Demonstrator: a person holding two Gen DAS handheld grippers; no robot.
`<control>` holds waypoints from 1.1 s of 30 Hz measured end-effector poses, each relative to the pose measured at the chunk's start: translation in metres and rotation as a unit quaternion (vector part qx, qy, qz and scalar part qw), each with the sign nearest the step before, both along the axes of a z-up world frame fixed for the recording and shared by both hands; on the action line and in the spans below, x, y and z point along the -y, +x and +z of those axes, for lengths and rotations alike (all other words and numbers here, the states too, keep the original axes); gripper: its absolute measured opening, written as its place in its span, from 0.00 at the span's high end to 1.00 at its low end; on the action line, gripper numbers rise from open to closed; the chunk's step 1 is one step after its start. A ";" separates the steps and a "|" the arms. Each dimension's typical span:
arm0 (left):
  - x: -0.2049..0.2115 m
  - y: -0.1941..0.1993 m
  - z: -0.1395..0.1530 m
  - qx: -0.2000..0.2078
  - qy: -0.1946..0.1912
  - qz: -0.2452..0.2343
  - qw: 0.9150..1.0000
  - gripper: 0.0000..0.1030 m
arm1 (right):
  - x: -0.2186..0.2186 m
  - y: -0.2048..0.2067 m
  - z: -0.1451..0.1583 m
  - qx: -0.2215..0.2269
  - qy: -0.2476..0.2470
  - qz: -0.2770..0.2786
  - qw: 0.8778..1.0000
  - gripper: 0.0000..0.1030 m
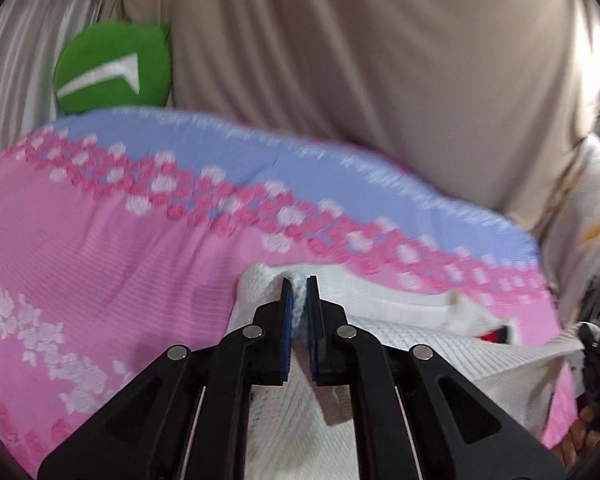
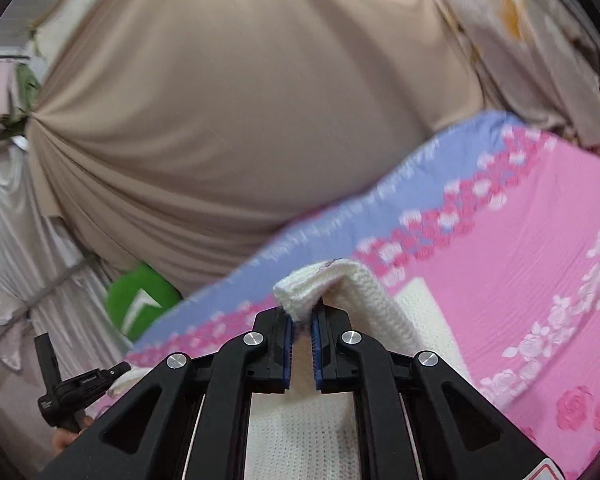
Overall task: Fold small clothes
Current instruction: 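Fold the hem up toward the collar and release with the left tool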
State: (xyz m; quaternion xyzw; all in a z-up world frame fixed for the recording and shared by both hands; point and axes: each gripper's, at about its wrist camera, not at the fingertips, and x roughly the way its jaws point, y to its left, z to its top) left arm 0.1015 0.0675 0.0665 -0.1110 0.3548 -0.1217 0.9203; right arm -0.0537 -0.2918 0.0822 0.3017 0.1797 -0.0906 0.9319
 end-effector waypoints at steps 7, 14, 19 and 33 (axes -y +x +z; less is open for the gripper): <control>0.009 0.050 -0.063 -0.053 0.017 0.040 0.998 0.92 | 0.006 0.068 -0.043 -0.088 -0.027 -0.024 0.995 0.81; -0.006 0.021 -0.036 0.003 0.000 0.065 0.998 0.41 | 0.004 -0.004 -0.001 0.053 -0.038 -0.116 0.991 0.38; -0.028 -0.031 -0.011 0.030 0.041 0.051 0.997 0.25 | -0.016 -0.055 -0.008 -0.029 -0.076 -0.063 0.995 0.38; -0.050 -0.083 -0.067 -0.090 0.009 -0.014 0.996 0.71 | -0.026 -0.095 -0.069 -0.159 -0.002 -0.022 0.987 0.90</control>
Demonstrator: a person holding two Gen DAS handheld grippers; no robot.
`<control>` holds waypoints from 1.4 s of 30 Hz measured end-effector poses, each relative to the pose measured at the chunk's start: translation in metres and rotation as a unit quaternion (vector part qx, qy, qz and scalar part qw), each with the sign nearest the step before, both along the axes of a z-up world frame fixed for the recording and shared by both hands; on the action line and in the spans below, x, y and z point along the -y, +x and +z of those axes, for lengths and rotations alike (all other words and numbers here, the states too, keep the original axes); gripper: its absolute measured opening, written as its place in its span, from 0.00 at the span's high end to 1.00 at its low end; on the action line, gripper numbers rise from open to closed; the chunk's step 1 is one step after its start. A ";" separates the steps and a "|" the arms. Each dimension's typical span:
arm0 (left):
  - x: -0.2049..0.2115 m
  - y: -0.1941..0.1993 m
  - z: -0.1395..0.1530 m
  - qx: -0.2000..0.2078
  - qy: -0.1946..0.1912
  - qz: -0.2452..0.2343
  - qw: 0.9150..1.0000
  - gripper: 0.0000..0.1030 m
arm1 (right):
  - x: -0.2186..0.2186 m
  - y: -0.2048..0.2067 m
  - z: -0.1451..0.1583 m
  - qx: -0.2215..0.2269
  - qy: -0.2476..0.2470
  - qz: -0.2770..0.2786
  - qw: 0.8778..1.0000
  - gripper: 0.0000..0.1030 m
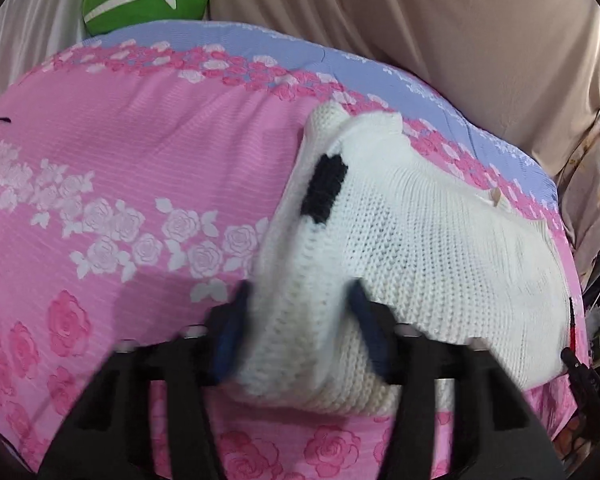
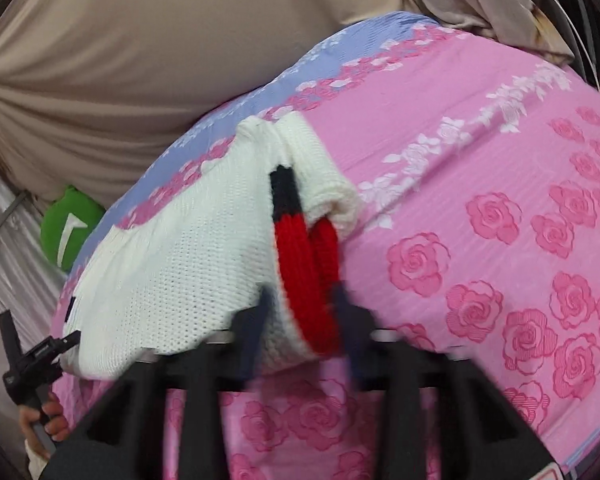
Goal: Fold small clothes
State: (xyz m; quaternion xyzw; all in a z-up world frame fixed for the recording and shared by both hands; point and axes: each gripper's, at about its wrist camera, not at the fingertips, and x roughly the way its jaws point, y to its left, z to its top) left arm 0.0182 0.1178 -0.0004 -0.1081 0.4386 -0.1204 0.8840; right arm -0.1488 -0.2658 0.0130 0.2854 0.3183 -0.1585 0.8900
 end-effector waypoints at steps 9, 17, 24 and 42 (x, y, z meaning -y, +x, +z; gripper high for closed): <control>-0.034 -0.017 0.012 -0.001 -0.003 0.013 1.000 0.90 | 0.005 -0.033 0.016 0.019 -0.024 -0.032 0.999 0.93; -0.025 -0.023 0.032 0.030 0.005 -0.002 1.000 0.83 | 0.012 -0.028 0.025 0.001 -0.060 -0.048 0.997 0.84; 0.027 0.031 0.066 0.076 -0.017 -0.034 0.996 0.27 | 0.025 0.050 0.058 0.040 -0.079 0.001 0.996 0.41; 0.052 0.113 0.058 0.090 0.037 0.011 0.995 1.00 | 0.037 0.130 0.046 0.029 -0.095 0.014 0.995 0.93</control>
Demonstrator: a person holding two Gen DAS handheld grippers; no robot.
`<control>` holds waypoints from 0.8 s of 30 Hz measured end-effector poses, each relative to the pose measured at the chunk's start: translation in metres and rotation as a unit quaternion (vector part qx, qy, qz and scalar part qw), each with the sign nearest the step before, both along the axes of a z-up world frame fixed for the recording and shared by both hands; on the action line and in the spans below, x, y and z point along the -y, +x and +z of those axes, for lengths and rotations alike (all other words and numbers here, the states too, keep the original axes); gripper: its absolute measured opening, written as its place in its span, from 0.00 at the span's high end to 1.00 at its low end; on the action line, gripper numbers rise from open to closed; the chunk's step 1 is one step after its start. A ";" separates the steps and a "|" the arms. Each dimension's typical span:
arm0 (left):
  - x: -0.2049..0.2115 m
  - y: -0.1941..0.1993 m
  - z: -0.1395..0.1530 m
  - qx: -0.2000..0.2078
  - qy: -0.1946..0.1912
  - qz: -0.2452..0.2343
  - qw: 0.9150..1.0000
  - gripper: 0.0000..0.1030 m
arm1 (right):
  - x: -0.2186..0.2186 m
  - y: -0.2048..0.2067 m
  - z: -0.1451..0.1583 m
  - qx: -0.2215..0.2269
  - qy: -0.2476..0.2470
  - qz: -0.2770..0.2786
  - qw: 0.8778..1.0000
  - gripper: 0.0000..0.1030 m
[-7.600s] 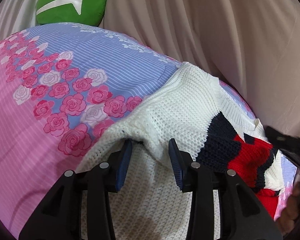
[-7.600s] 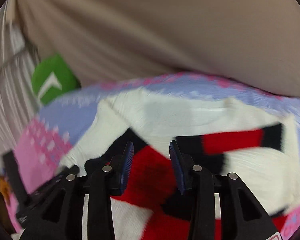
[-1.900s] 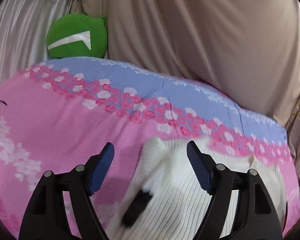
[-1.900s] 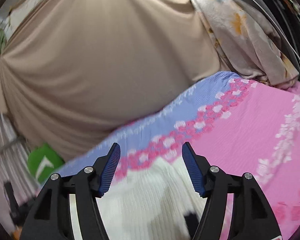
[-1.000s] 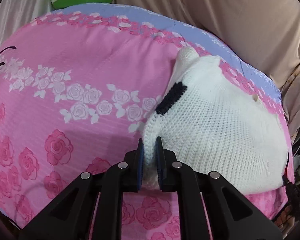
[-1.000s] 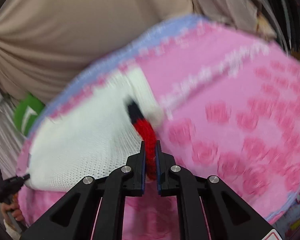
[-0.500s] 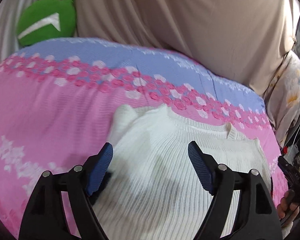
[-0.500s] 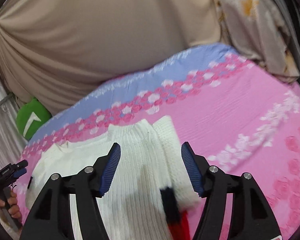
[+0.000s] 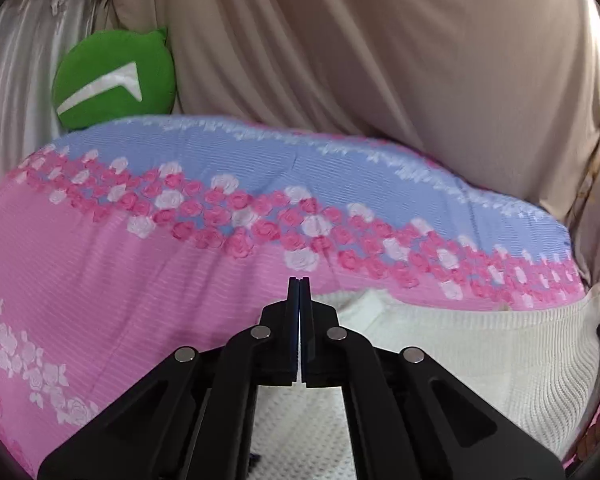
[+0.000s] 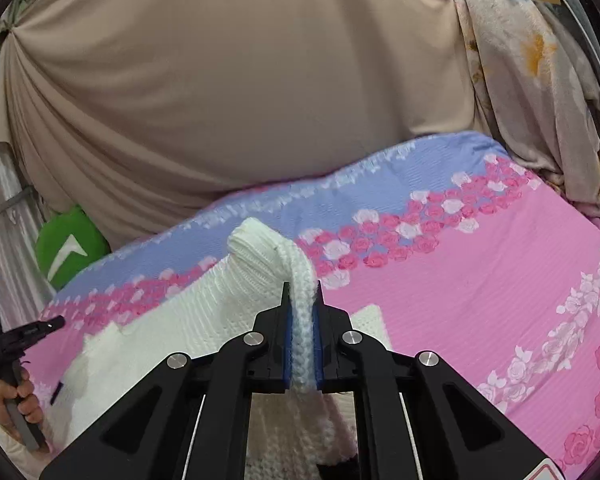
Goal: Fold small clothes
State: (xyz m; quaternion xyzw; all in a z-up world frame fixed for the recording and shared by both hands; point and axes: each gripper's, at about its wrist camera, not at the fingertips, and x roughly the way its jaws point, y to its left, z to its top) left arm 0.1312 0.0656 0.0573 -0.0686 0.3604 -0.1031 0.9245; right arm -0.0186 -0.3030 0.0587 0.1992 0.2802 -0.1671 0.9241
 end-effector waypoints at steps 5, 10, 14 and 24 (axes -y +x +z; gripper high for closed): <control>0.006 -0.005 -0.016 -0.039 -0.022 -0.062 0.997 0.93 | 0.006 0.006 -0.035 -0.033 0.045 0.003 0.998 0.92; 0.030 -0.008 -0.017 -0.028 0.004 -0.093 0.995 0.24 | 0.004 0.003 -0.034 -0.026 0.055 0.015 0.998 0.88; 0.044 0.014 -0.042 -0.081 0.009 -0.100 0.992 0.27 | 0.004 0.003 -0.039 -0.027 0.064 0.019 0.997 0.77; 0.020 0.006 0.000 -0.009 -0.025 -0.059 0.998 0.94 | -0.013 -0.023 0.022 0.105 0.026 0.038 0.993 0.92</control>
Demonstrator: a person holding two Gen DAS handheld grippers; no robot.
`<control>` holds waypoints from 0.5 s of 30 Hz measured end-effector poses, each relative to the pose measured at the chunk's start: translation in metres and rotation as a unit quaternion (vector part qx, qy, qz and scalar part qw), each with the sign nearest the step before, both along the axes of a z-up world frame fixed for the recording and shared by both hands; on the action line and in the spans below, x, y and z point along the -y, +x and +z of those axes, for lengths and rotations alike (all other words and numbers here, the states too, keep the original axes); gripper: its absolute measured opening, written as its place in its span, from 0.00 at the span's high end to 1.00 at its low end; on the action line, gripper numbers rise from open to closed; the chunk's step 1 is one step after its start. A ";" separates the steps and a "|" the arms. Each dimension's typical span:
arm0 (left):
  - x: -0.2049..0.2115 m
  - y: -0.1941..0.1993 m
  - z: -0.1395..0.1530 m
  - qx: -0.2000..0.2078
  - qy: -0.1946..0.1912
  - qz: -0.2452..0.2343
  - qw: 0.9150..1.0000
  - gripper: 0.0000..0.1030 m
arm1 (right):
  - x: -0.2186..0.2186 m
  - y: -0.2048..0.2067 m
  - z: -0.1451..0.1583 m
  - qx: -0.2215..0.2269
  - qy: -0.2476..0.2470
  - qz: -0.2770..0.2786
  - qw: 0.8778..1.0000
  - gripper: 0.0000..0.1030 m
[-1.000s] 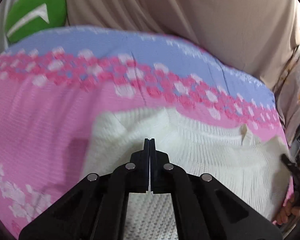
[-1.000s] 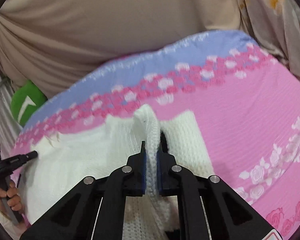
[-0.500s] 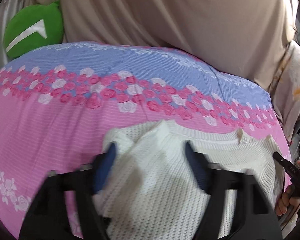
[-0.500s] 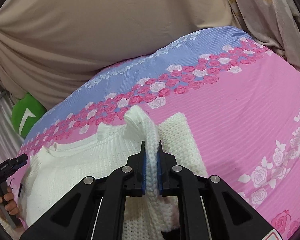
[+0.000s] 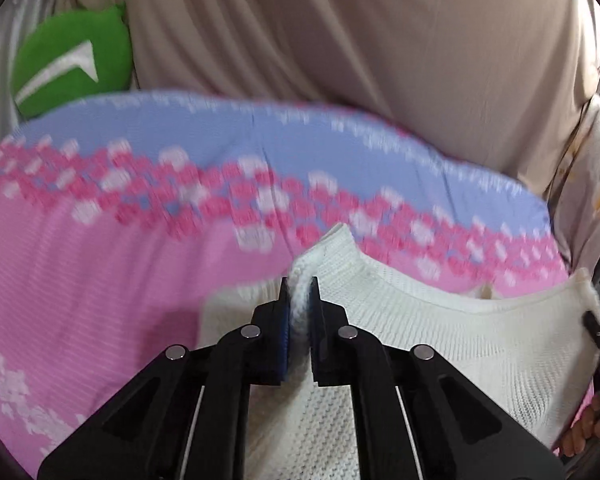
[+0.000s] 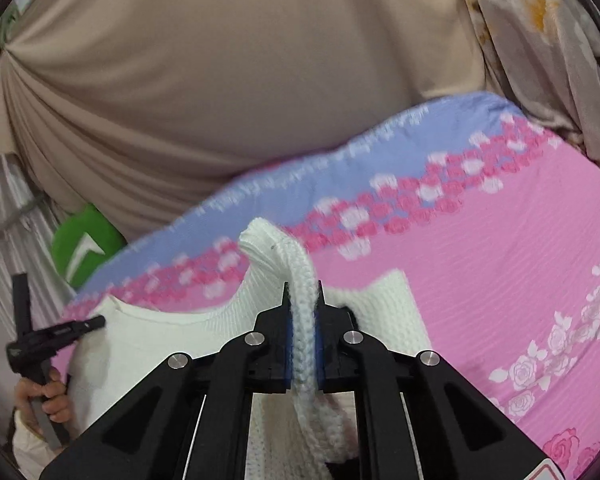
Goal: Fold small clothes
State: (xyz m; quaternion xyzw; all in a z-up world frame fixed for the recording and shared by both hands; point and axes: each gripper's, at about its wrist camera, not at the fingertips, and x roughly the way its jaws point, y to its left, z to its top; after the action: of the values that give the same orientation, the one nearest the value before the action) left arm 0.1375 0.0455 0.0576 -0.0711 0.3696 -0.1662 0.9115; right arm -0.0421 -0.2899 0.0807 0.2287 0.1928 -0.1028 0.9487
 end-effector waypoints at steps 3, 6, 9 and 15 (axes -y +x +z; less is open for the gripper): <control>0.001 0.009 -0.002 0.009 0.024 0.017 1.000 0.94 | 0.013 0.025 -0.015 -0.076 -0.026 -0.030 0.996 0.92; 0.013 0.035 -0.050 -0.055 0.065 0.023 0.996 0.94 | 0.035 0.065 -0.080 -0.210 0.019 -0.028 0.977 0.94; 0.014 0.030 -0.048 -0.044 0.068 0.025 0.996 0.92 | 0.027 0.050 -0.050 -0.168 0.004 -0.044 0.985 0.92; 0.002 -0.039 0.009 0.035 0.052 0.029 0.998 0.76 | -0.048 -0.002 0.004 -0.068 -0.092 -0.039 0.993 0.81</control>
State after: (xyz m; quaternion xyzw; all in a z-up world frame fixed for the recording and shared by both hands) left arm 0.0988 0.0436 0.0664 -0.0288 0.3437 -0.1232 0.9305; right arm -0.0440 -0.2421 0.0842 0.1402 0.2376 -0.1719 0.9457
